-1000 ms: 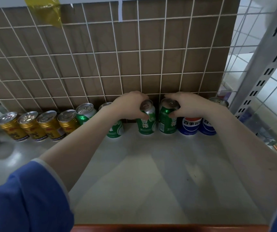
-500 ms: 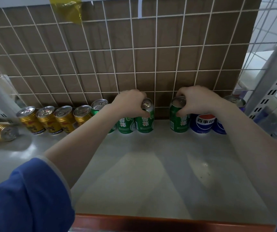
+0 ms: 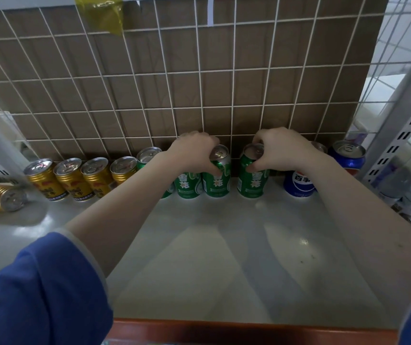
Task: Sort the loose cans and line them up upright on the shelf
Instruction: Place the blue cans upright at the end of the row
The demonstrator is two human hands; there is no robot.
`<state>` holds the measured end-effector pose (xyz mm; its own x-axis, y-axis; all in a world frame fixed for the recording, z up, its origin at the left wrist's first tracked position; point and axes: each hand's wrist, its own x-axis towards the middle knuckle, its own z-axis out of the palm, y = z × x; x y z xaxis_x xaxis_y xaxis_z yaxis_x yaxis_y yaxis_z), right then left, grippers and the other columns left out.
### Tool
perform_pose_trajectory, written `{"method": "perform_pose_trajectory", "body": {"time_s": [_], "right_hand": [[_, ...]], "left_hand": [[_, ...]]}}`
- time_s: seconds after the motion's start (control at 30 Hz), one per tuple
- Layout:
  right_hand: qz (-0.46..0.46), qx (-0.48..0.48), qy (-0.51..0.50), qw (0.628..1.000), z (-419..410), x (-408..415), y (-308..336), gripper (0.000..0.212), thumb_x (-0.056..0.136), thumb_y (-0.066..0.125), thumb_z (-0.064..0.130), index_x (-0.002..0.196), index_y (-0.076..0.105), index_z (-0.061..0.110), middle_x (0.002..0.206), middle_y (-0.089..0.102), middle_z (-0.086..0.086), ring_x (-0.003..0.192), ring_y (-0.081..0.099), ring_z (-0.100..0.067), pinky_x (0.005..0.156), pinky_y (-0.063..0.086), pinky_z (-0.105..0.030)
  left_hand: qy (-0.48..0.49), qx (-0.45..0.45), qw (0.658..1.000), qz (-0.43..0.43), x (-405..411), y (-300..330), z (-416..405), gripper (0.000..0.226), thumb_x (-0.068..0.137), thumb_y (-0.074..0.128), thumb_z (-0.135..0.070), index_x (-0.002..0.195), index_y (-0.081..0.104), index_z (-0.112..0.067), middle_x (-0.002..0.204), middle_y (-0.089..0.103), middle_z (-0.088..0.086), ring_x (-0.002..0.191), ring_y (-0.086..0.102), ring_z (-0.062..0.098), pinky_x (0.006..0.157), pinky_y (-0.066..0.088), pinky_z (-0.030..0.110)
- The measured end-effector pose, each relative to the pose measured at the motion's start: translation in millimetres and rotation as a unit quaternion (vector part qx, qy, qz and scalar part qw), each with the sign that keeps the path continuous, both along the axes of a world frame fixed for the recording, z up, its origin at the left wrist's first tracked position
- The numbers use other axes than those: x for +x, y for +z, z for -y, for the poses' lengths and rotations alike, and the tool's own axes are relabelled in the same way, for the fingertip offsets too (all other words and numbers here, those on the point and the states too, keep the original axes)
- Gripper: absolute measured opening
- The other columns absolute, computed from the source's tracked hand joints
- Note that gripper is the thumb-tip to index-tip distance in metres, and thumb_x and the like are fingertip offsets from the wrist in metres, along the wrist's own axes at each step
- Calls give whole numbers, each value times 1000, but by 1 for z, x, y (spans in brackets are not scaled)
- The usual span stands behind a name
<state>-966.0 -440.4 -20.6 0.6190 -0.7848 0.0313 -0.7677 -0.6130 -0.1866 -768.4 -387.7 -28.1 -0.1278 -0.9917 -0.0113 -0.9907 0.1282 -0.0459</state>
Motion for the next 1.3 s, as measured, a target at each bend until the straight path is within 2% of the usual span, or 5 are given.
{"method": "perform_pose_trajectory", "body": {"time_s": [0.1,0.63,0.83,1.0,1.3], "right_hand": [[-7,-3,-2,1000,-2,7,-1,63,68,74,50,116,55,13,104,60,-5,88,53,-20,64,43,-30],[-31,15,21,999,0,13,-3,71,66,75,54,120,52,15,109,59,-3,96,55,-23,70,46,-33],[-33,30,56,997,-7,-17,-5,57,65,79,40,113,52,25,109,56,-1,98,54,-20,80,48,-37],[-40,-46,11,998,-24,-44,-11,76,78,71,25,143,33,15,137,43,-9,123,45,-26,100,41,-40],[-41,-111,-156,981,-53,-100,-32,69,81,69,23,142,36,14,141,44,-10,126,45,-28,99,42,-39]], "left_hand": [[-1,29,1000,-1,4,3,-1,66,65,78,-48,119,53,-19,113,59,5,103,53,25,83,50,43],[24,18,999,20,-3,4,-12,67,70,77,-37,128,50,-18,119,54,8,111,51,27,85,49,42],[61,-47,995,59,-21,2,-26,46,78,67,-22,120,49,-12,117,53,9,110,50,29,79,40,35],[68,-51,994,61,-37,-2,-34,66,79,69,-25,137,40,-13,132,47,8,122,44,28,97,37,37],[40,-97,993,58,-50,-13,-34,69,80,69,-30,137,37,-8,133,46,11,126,40,28,106,31,37]]}}
